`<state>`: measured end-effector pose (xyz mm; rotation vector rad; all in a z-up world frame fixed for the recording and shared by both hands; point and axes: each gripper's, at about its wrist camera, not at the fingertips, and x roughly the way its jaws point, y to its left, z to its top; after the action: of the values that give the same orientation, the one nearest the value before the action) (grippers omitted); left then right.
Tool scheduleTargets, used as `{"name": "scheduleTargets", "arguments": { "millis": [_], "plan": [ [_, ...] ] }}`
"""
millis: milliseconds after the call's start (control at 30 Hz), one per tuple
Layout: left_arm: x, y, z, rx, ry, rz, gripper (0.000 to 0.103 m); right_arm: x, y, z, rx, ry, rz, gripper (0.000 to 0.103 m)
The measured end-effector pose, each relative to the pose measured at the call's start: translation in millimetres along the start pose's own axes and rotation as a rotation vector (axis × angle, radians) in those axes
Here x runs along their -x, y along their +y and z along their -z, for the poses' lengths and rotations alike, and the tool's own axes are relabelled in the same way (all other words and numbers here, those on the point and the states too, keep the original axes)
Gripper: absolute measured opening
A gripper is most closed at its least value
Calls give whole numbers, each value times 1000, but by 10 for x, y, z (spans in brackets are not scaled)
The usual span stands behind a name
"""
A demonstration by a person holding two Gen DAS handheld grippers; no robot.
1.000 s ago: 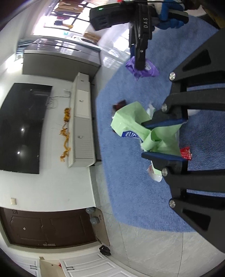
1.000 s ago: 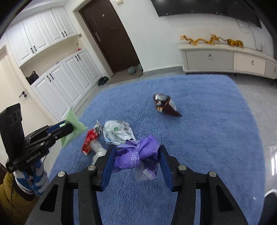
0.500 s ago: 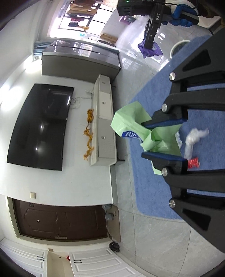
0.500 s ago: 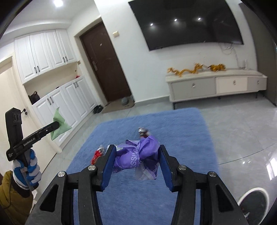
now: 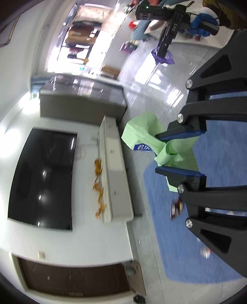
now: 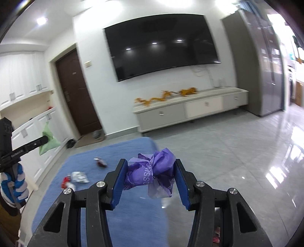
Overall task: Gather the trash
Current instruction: 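Carry the green plastic and purple wrapper to the bin and open both grippers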
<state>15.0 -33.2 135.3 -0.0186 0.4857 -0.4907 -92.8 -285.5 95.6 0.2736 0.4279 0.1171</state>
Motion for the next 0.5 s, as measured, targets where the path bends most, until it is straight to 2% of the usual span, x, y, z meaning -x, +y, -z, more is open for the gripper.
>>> {"name": "scheduleTargets", "arguments": {
  "millis": [300,500],
  "plan": [
    [-1109,-1432,133,-58,168,233,26,69,-1026,376,-119,53,188,47],
    [-1882,-2327,360,-92,300,334,26,-66,-1769,780,-246,124,264,47]
  ]
}}
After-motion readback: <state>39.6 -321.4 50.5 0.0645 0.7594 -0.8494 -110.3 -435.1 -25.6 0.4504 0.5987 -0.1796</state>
